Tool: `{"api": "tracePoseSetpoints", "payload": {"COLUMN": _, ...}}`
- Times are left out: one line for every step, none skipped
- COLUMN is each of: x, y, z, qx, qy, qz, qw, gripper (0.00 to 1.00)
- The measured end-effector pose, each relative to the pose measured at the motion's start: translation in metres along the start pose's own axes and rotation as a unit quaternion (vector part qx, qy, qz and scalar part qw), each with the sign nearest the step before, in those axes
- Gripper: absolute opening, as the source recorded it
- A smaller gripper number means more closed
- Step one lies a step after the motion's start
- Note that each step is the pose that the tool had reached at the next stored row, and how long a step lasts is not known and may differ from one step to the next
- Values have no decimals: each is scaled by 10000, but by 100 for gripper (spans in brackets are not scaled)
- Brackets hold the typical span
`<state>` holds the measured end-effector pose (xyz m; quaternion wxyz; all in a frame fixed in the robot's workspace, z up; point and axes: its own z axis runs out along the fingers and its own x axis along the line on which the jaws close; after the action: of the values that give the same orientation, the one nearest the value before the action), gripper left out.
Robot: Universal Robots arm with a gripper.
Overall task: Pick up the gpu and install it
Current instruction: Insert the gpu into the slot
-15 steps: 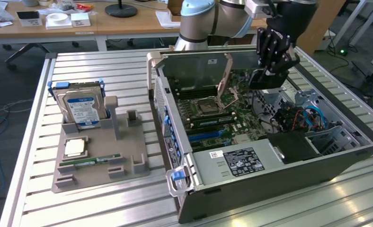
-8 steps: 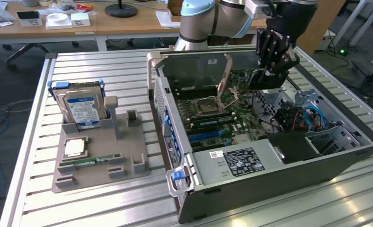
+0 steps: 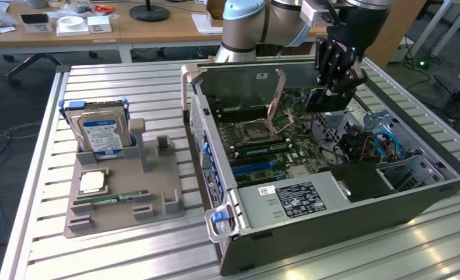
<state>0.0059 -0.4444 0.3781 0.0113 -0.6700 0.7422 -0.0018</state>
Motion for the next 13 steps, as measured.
{"api": "tracePoseSetpoints", "payload": {"x": 0, "y": 1, "z": 5, "qx": 0, "qy": 1, "qz": 0, "qw": 10000, "gripper": 27}}
{"api": "tracePoseSetpoints", "payload": {"x": 0, "y": 1, "z": 7, "qx": 0, "qy": 1, "qz": 0, "qw": 10000, "gripper": 27}}
{"api": "tracePoseSetpoints", "payload": {"x": 0, "y": 1, "z": 6, "qx": 0, "qy": 2, "qz": 0, "qw": 10000, "gripper": 27}}
{"api": "tracePoseSetpoints", "payload": {"x": 0, "y": 1, "z": 7, "qx": 0, "qy": 1, "qz": 0, "qw": 10000, "gripper": 27}}
{"api": "tracePoseSetpoints", "payload": {"x": 1, "y": 1, "z": 7, "qx": 0, "qy": 1, "qz": 0, "qw": 10000, "gripper": 27}}
{"api": "tracePoseSetpoints", "payload": {"x": 0, "y": 1, "z": 7, "qx": 0, "qy": 1, "qz": 0, "qw": 10000, "gripper": 27}}
{"api": "tracePoseSetpoints", "payload": {"x": 0, "y": 1, "z": 8, "qx": 0, "qy": 0, "qz": 0, "qw": 10000, "gripper": 27}}
{"api": "tracePoseSetpoints", "payload": {"x": 0, "y": 1, "z": 8, "qx": 0, "qy": 0, "qz": 0, "qw": 10000, "gripper": 27}}
{"api": "tracePoseSetpoints", "payload": {"x": 0, "y": 2, "z": 14, "qx": 0, "qy": -2, "qz": 0, "qw": 10000, "gripper": 27}}
{"api": "tracePoseSetpoints", "payload": {"x": 0, "y": 2, "z": 19, "qx": 0, "qy": -1, "qz": 0, "qw": 10000, "gripper": 27}}
{"api": "tracePoseSetpoints", "payload": {"x": 1, "y": 3, "z": 24, "qx": 0, "qy": 0, "qz": 0, "qw": 10000, "gripper": 27}}
{"api": "tracePoseSetpoints", "payload": {"x": 1, "y": 3, "z": 29, "qx": 0, "qy": 0, "qz": 0, "qw": 10000, "gripper": 27}}
{"api": "tracePoseSetpoints", "payload": {"x": 1, "y": 4, "z": 33, "qx": 0, "qy": 0, "qz": 0, "qw": 10000, "gripper": 27}}
